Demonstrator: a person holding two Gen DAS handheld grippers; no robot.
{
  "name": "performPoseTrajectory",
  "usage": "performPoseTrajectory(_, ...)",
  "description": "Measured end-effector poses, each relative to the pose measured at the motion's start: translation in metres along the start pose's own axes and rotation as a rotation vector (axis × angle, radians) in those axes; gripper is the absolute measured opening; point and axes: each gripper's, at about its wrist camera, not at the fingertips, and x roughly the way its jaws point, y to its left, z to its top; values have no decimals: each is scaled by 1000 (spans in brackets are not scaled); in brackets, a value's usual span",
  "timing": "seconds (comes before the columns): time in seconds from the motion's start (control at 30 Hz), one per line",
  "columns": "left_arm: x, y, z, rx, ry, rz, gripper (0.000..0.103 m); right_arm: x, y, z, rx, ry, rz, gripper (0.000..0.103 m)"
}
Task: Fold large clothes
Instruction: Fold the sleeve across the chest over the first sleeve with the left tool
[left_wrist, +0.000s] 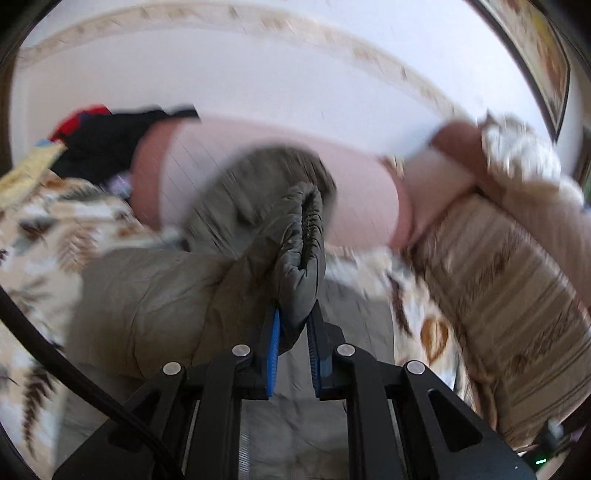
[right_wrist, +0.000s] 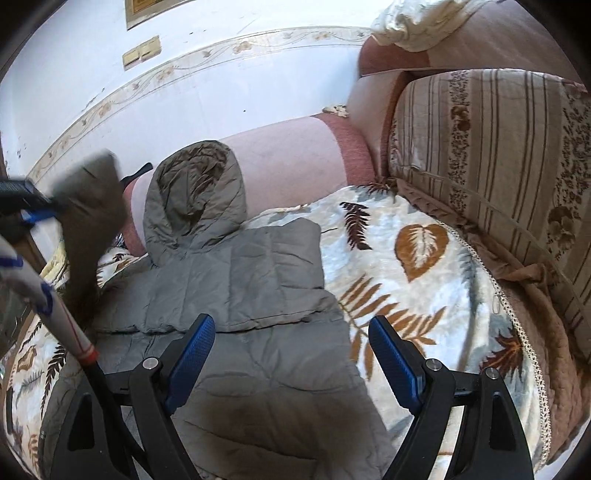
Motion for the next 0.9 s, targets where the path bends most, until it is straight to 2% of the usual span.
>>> performPoseTrajectory(0.2, 79, -37, -62, 75, 162, 47, 14, 0, -5, 0, 7, 5, -3, 89)
performPoseTrajectory(0.23, 84, -42, -70, 92, 185, 56, 17, 1, -5, 0, 9, 9, -1, 89)
performPoseTrajectory(0.3, 86, -46, -78, 122, 215, 62, 32, 4, -6, 1, 18, 16, 10, 89)
performPoseTrajectory(0.33, 80, -46, -79, 134, 210, 46, 38, 4, -5, 2, 21, 15, 13, 89)
performPoseTrajectory(0.4, 59, -44, -71, 168, 161, 29, 42, 4, -3, 2, 23, 11, 18, 89)
performPoseTrajectory(0.47, 38, -38, -62, 189, 104, 11, 57, 4, 0, 3, 25, 8, 24, 89)
performPoseTrajectory(0.5, 29, -32, -56, 192, 73, 17, 58, 4, 2, 2, 23, 10, 28, 89)
performPoseTrajectory(0.57, 17, -10, -40, 181, 15, 81, 59, 6, 7, 1, 19, 15, 36, 89)
performPoseTrajectory(0.67, 23, 45, -25, 102, 26, 194, 59, 10, 15, -2, -2, 29, 45, 89)
performPoseTrajectory(0.7, 28, 68, -24, 75, 39, 271, 59, 11, 17, -3, -10, 32, 46, 89)
performPoseTrajectory(0.73, 34, 87, -26, 52, 57, 318, 59, 12, 18, -3, -16, 34, 47, 89)
performPoseTrajectory(0.8, 42, 129, -35, -34, 99, 374, 59, 14, 19, -5, -21, 38, 47, 89)
performPoseTrajectory(0.83, 47, 145, -41, -74, 126, 393, 59, 15, 20, -5, -20, 41, 49, 89)
performPoseTrajectory(0.9, 65, 168, -53, -121, 211, 378, 59, 17, 22, -6, -22, 50, 55, 89)
